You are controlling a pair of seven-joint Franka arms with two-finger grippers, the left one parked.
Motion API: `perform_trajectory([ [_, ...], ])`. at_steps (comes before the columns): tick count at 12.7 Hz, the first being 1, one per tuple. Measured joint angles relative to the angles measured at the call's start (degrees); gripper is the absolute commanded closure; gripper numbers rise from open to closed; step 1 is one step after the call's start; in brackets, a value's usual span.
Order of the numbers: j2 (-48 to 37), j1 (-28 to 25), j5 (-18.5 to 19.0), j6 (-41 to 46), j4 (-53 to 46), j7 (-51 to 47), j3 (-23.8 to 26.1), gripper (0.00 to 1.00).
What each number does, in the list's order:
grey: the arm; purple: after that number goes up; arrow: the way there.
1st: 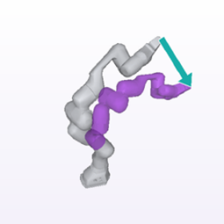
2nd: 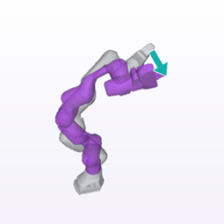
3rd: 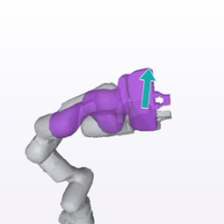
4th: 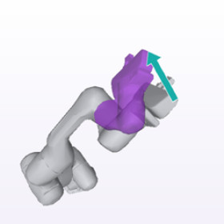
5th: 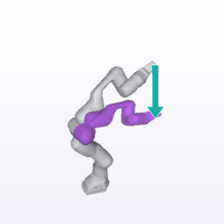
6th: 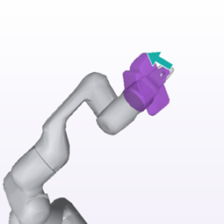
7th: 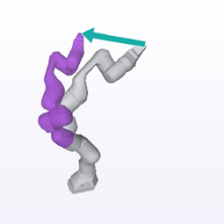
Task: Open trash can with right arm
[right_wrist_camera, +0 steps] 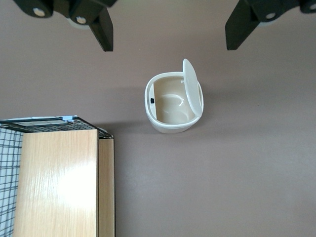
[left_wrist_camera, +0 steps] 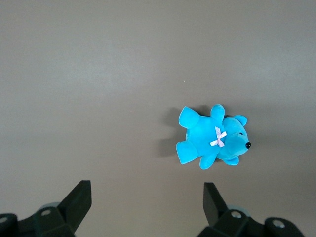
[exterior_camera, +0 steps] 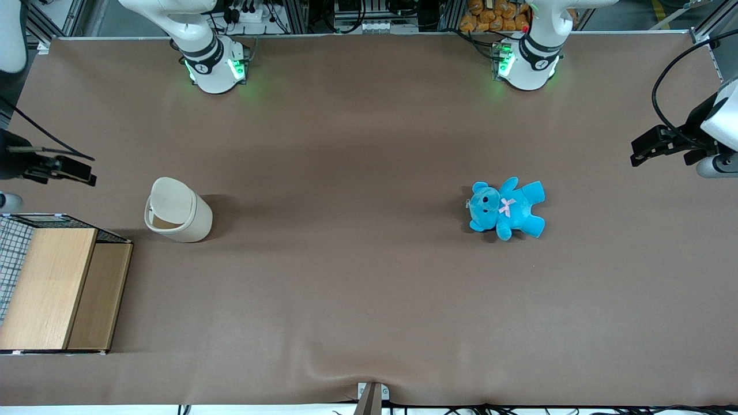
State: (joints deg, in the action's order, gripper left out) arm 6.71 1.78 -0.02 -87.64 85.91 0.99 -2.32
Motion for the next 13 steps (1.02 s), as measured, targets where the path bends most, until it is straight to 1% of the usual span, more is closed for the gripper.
perform_trajectory([
  [5, -3.8, 0.1, 0.0, 2.3, 0.0, -0.1, -0.1, 0.0],
  [13, -6.2, 0.1, -0.1, 4.5, 0.0, -4.1, -0.1, 0.0],
])
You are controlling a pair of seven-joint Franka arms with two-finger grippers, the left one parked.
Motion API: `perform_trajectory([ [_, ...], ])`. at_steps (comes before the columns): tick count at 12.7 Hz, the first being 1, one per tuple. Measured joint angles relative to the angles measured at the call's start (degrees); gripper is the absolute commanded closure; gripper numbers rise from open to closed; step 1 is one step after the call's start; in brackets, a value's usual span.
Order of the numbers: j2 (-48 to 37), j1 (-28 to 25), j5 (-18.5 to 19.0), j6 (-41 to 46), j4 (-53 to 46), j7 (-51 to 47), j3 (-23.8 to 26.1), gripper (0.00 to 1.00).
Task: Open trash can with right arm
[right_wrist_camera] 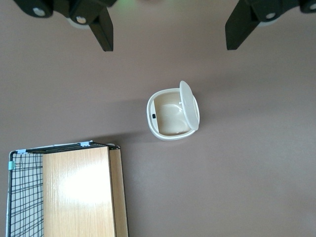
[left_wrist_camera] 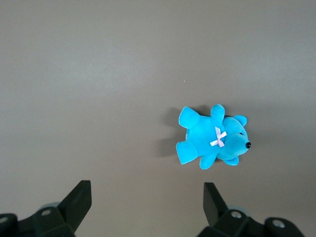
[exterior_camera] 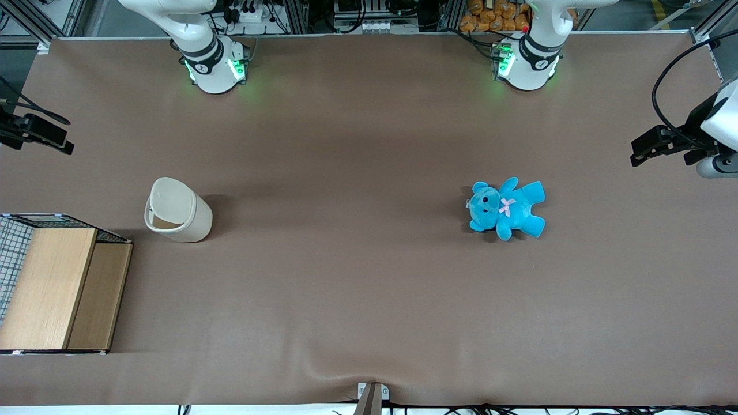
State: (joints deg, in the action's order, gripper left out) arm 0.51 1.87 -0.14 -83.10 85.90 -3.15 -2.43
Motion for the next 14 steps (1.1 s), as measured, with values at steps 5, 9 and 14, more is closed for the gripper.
perform_trajectory([
  [5, -0.1, 0.0, 0.0, 0.2, 0.0, -0.8, 0.3, 0.0],
  [9, -0.1, 0.0, 0.0, 0.1, 0.0, -0.8, 0.3, 0.0],
  [14, -0.1, 0.0, 0.0, 0.1, 0.0, -0.8, 0.3, 0.0],
])
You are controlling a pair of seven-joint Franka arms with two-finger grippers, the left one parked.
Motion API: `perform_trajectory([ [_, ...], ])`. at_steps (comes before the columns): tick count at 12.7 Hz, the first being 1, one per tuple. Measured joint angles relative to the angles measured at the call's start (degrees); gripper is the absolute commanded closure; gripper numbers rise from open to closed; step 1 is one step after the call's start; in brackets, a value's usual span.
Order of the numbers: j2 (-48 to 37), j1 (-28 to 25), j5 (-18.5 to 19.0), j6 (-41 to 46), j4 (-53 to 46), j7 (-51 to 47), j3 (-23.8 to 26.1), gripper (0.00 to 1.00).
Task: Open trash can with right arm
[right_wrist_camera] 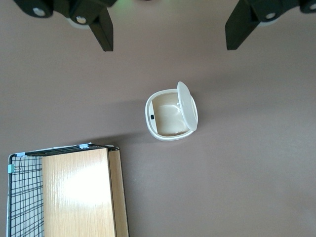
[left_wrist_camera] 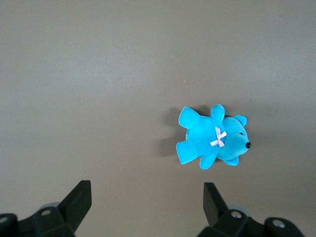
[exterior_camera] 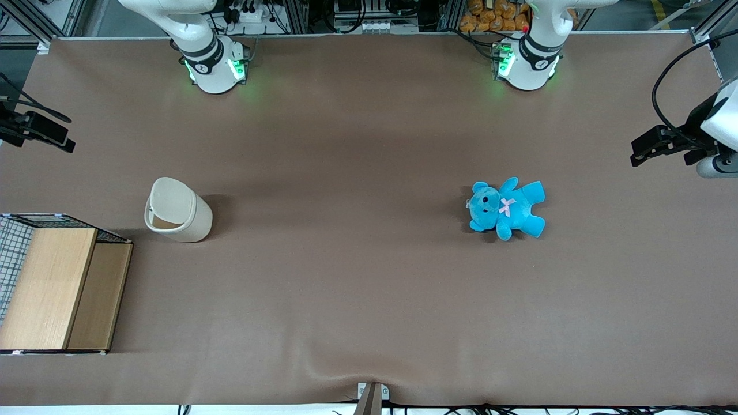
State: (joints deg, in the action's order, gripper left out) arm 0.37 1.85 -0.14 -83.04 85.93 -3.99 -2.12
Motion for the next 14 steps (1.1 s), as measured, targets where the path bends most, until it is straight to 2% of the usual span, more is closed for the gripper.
perform_trajectory([
  [14, 0.0, -0.1, 0.0, -0.1, -1.2, 0.0, 0.1, 0.0],
])
